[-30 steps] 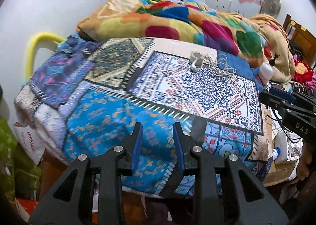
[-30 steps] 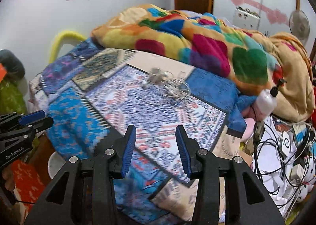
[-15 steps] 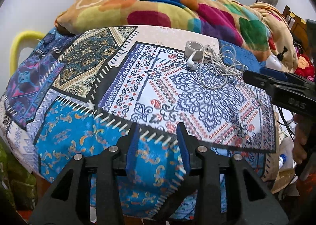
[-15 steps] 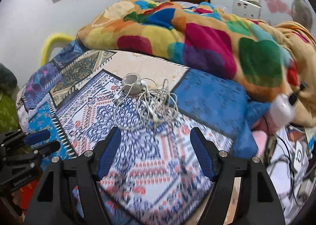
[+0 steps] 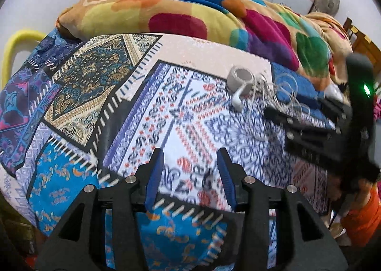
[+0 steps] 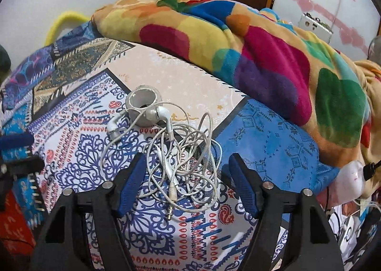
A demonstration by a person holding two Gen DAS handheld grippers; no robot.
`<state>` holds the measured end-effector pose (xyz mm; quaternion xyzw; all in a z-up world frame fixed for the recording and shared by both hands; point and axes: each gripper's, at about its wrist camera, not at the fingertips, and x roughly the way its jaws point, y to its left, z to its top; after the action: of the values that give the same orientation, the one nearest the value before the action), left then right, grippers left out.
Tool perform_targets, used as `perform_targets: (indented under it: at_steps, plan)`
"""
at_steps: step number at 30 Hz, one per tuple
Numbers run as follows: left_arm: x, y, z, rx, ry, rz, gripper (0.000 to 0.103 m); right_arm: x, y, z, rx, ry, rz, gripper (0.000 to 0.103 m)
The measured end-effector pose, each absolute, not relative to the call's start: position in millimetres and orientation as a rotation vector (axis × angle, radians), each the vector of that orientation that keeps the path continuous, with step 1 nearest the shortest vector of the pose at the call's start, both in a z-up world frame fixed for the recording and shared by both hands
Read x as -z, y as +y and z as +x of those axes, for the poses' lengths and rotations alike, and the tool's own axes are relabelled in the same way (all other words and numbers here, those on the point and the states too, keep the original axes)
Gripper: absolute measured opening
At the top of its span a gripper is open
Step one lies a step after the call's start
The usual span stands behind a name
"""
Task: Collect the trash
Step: 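Grasp the white earphones with right tool while left tool grasps the tape roll, then carry the tape roll and earphones in both tools down over the bucket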
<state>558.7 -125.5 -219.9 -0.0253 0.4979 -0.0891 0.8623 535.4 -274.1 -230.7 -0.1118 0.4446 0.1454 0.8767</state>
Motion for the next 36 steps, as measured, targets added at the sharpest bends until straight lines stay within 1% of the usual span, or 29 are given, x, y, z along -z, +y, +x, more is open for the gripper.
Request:
perform_targets:
  at_steps: [1, 2, 3, 5, 6, 9, 19, 31, 32, 33, 34, 36]
  plan:
    - [219.6, -126.1, 561.7, 0.187, 1.045, -0.058, 0.046, 229.8, -275.3, 533.7, -0.324, 0.924, -0.216, 0.051]
    - [219.3, -127.6, 565.8, 0.186, 1.047, -0.062, 0.046, 229.7, -275.5, 534.0, -0.343, 0.930, -0.202, 0.040]
    - [218.8, -128.8, 568.0, 0.186, 1.047, -0.063, 0.046, 228.8, -277.0, 533.1, -0.359, 0.937, -0.182, 0.028]
    - [217.3, -134.8, 572.7, 0.193, 1.044, -0.048, 0.046, 227.8, -278.2, 531.8, -0.367, 0.942, -0.164, 0.013]
    - [216.5, -139.3, 575.3, 0.204, 1.042, -0.033, 0.046, 226.4, -281.4, 530.1, -0.367, 0.942, -0.153, 0.011]
    - [213.8, -151.4, 579.8, 0.225, 1.022, -0.010, 0.046, 221.6, -290.2, 525.3, -0.353, 0.931, -0.117, 0.009]
    - [218.4, -189.4, 606.7, 0.278, 1.016, 0.006, 0.046, 185.0, -335.6, 516.9, -0.238, 0.831, -0.027, 0.009]
    - [237.7, -208.4, 645.4, 0.247, 0.961, -0.026, 0.046, 188.0, -346.4, 523.1, -0.200, 0.833, 0.006, 0.009]
    - [237.7, -208.4, 645.1, 0.246, 0.954, -0.029, 0.044, 188.1, -346.5, 522.6, -0.202, 0.834, 0.006, 0.009]
    - [237.1, -207.9, 643.5, 0.250, 0.943, -0.039, 0.039, 187.8, -345.7, 522.2, -0.203, 0.833, 0.006, 0.009]
    - [235.9, -207.2, 642.2, 0.251, 0.940, -0.042, 0.037, 187.3, -345.7, 521.4, -0.202, 0.833, 0.007, 0.009]
    - [232.7, -205.4, 637.7, 0.236, 0.935, -0.031, 0.037, 185.1, -344.7, 520.4, -0.204, 0.831, 0.014, 0.009]
